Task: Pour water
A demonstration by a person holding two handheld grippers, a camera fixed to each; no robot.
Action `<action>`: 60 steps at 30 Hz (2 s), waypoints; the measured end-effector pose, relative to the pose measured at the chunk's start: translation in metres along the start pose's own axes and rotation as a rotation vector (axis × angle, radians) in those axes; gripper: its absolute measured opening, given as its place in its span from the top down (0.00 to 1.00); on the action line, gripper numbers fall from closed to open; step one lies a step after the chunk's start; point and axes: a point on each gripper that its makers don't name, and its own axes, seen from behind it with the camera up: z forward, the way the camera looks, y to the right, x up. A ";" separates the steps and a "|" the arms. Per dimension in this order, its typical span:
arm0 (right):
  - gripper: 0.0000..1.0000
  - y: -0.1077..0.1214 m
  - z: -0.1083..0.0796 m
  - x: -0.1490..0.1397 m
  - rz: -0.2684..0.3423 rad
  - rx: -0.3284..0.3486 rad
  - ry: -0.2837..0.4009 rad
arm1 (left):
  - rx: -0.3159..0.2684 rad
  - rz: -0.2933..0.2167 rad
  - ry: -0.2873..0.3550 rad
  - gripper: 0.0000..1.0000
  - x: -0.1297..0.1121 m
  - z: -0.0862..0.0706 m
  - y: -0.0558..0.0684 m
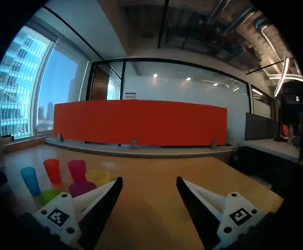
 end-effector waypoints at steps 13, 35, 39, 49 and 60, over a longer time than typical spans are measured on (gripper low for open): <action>0.00 0.001 -0.007 0.066 -0.007 0.016 0.001 | -0.053 0.000 -0.025 0.13 0.057 0.010 0.012; 0.00 -0.006 -0.009 0.134 -0.019 0.068 0.018 | -0.118 0.011 -0.025 0.13 0.144 0.020 0.021; 0.00 -0.012 -0.010 0.134 -0.013 0.118 0.013 | -0.162 0.009 -0.037 0.13 0.141 0.021 0.029; 0.00 -0.039 -0.022 0.146 0.026 0.332 0.022 | -0.349 -0.029 -0.055 0.13 0.140 0.011 0.061; 0.00 -0.075 -0.041 0.147 -0.043 0.527 0.008 | -0.484 -0.007 -0.091 0.13 0.133 -0.003 0.083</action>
